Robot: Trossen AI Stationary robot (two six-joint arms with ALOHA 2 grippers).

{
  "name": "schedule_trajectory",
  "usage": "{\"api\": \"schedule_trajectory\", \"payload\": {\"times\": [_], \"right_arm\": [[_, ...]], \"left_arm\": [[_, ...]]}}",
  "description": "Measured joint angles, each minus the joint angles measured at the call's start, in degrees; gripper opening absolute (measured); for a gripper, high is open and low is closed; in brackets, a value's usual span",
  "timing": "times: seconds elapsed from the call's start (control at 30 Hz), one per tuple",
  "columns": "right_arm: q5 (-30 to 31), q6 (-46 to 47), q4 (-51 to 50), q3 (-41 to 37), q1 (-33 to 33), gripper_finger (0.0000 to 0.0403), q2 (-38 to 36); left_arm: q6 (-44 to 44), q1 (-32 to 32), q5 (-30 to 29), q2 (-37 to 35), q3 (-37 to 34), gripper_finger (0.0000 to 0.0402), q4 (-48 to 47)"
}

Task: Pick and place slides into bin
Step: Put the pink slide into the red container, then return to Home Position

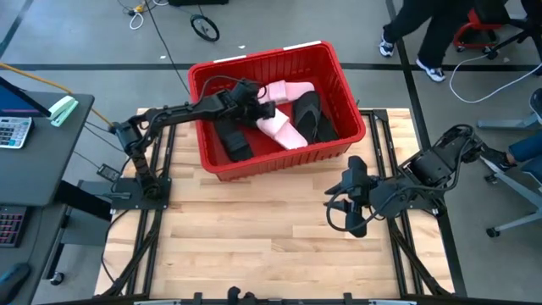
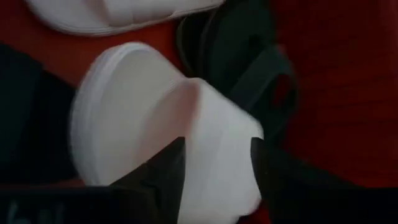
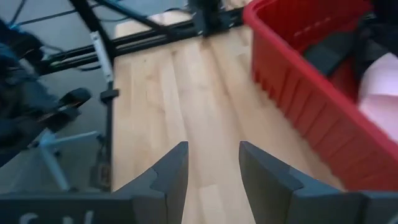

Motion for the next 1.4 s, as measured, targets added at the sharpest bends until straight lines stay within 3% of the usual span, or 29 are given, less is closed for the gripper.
{"api": "schedule_trajectory", "payload": {"times": [0.17, 0.33, 0.43, 0.63, 0.87, 1.0, 1.13, 1.2, 1.4], "right_arm": [[1.22, -3.34, -0.07, 0.0, 0.12, 0.0148, -1.49], [5.73, -4.94, 0.05, 0.0, 0.15, 0.0148, -5.9], [9.2, -7.6, 0.03, 0.0, 0.11, 0.0148, -9.93], [9.59, -11.17, 0.0, 0.02, 0.11, 0.0148, -18.91], [8.15, -15.53, -0.44, 0.0, 0.15, 0.0148, -26.16], [7.85, -15.95, -0.27, -3.04, 0.15, 0.0148, -29.09], [7.64, -15.18, 2.61, -11.98, 0.15, 0.0148, -32.35], [6.73, -15.18, 8.43, -18.6, 0.15, 0.0148, -34.68], [-3.98, -19.58, 27.58, -39.53, 0.17, 0.0148, -43.97]], "left_arm": [[3.12, 0.52, 1.15, -2.15, 4.35, 0.0188, -0.51], [9.41, 0.78, 1.2, -5.33, 13.73, 0.0173, -5.07], [16.02, 0.23, 1.02, -6.65, 22.29, 0.0166, -12.52], [28.25, -3.72, 1.0, -8.94, 41.94, 0.0154, -29.91], [29.09, -10.29, -4.46, -11.93, 56.76, 0.016, -44.34], [26.88, -15.49, -11.0, -17.48, 51.99, 0.0161, -49.09], [22.31, -22.04, -21.18, -22.48, 43.59, 0.0156, -52.99], [19.8, -25.44, -24.96, -25.34, 38.45, 0.0153, -52.38], [10.24, -37.5, -35.18, -35.25, 22.08, 0.0154, -49.01]]}}
